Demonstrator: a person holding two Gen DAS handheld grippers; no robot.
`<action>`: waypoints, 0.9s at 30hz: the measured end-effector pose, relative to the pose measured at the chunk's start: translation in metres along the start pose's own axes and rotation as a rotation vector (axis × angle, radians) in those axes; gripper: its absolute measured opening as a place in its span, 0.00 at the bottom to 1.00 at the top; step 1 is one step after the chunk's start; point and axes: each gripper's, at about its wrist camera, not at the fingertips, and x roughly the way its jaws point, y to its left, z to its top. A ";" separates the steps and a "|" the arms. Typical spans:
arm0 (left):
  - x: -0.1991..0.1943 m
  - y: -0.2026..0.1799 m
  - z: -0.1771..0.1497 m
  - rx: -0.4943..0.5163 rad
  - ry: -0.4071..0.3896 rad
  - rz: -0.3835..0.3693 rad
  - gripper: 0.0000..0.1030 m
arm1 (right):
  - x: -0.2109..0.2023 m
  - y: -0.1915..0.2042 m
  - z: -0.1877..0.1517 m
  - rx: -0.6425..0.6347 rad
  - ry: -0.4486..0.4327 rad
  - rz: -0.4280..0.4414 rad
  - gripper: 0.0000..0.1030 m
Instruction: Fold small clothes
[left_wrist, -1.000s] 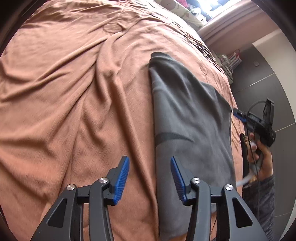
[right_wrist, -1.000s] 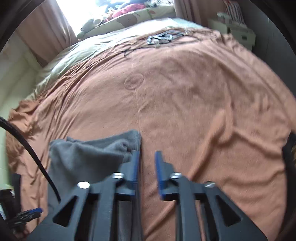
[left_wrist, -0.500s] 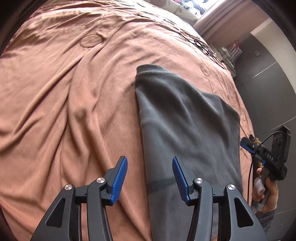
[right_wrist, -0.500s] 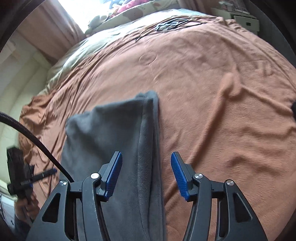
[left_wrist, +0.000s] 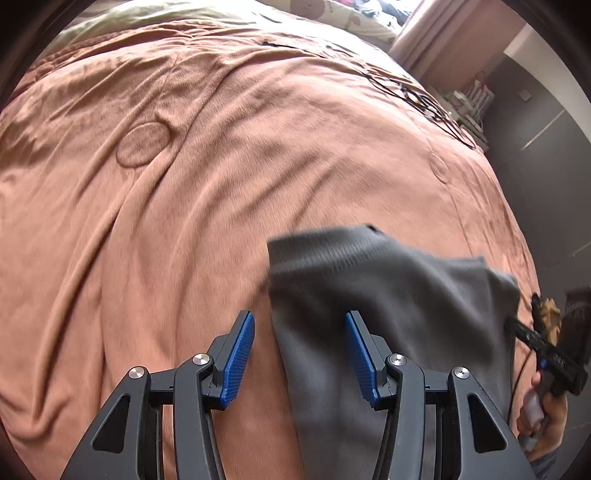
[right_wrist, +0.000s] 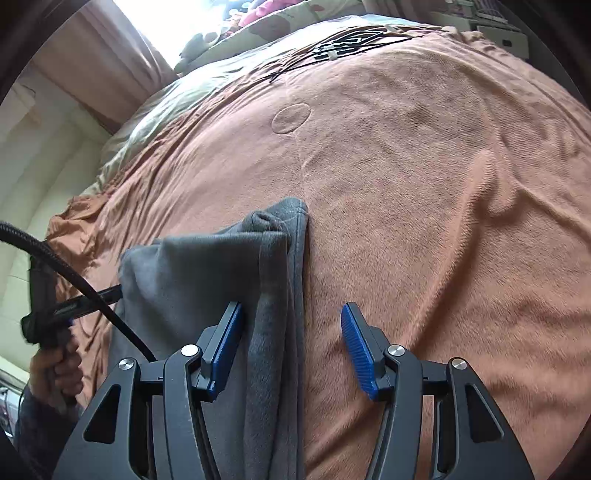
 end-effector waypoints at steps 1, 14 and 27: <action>0.002 0.000 0.004 0.000 -0.004 0.002 0.51 | 0.005 0.000 0.001 0.005 0.001 0.002 0.51; 0.016 0.003 0.030 0.002 -0.035 0.009 0.45 | 0.002 -0.004 -0.013 0.057 -0.013 0.042 0.44; 0.010 0.010 -0.009 -0.021 0.055 -0.095 0.45 | 0.017 -0.026 -0.015 0.137 0.084 0.198 0.44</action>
